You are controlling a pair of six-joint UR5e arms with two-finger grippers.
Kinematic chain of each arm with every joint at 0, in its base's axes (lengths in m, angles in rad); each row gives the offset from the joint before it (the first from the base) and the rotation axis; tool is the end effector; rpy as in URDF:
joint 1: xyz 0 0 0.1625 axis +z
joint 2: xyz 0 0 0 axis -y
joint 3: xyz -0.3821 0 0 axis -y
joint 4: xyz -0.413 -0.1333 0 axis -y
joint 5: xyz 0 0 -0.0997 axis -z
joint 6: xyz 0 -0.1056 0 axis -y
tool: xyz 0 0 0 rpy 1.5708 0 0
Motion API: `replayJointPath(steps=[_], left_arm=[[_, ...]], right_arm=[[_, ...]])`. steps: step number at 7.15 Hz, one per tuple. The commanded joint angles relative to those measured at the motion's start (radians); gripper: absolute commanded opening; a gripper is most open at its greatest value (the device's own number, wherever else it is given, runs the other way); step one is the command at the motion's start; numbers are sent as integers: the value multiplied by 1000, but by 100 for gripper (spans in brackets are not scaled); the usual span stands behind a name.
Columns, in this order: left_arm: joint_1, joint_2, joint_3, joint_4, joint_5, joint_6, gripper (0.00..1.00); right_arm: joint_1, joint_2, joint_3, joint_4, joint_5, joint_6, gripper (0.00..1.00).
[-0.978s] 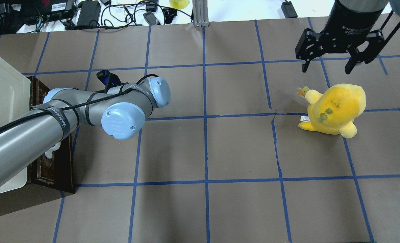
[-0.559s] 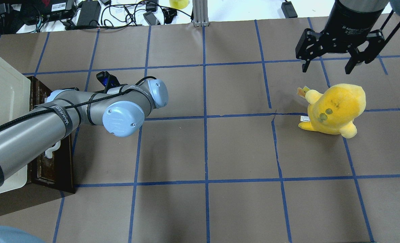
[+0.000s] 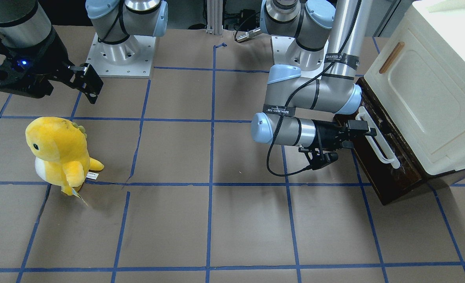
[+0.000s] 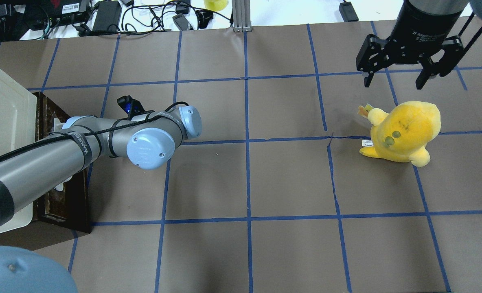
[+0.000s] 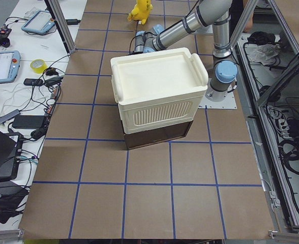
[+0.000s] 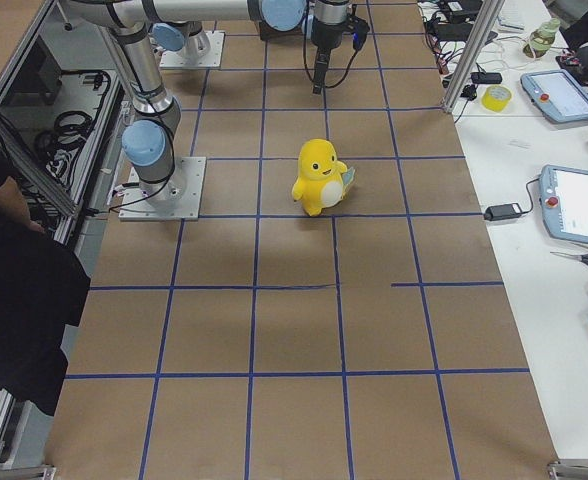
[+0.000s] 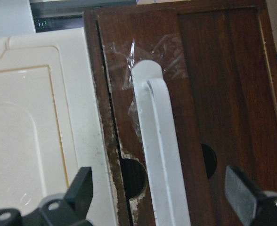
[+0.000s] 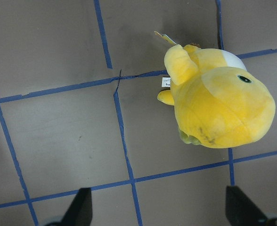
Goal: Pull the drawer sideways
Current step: 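Lower the left gripper onto the white drawer handle and close on it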
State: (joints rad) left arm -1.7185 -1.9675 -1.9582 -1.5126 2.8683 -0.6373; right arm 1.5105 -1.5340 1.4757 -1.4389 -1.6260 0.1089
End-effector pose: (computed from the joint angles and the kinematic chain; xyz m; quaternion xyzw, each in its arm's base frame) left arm -0.1042 -0.4856 0.1358 0.0276 0.7747 0.0453 0.6301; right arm 0.0960 -0.5248 0.4559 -0.0834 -0.9955 -0.0361 0.0285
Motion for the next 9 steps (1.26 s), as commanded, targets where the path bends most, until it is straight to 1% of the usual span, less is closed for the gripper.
replayJointPath(steps=[1,2,3,5,7,8,9], left_arm=[[43,-5,-21,-1,0,-56,100],[43,-10,-19,-1,5,-62,100],[37,-16,-24,-3,11,-65,97],[37,-2,-50,-5,51,-68,79],[37,-2,-50,-5,52,-68,59],[37,-7,-44,-3,51,-71,57],[40,-8,-39,-3,49,-74,52]], right_arm=[[-1,0,0,2,0,0,100],[-1,0,0,0,0,0,100],[-1,0,0,0,0,0,100],[0,0,0,0,0,0,100],[-1,0,0,0,0,0,100],[0,0,0,0,0,0,100],[0,0,0,0,0,0,100]])
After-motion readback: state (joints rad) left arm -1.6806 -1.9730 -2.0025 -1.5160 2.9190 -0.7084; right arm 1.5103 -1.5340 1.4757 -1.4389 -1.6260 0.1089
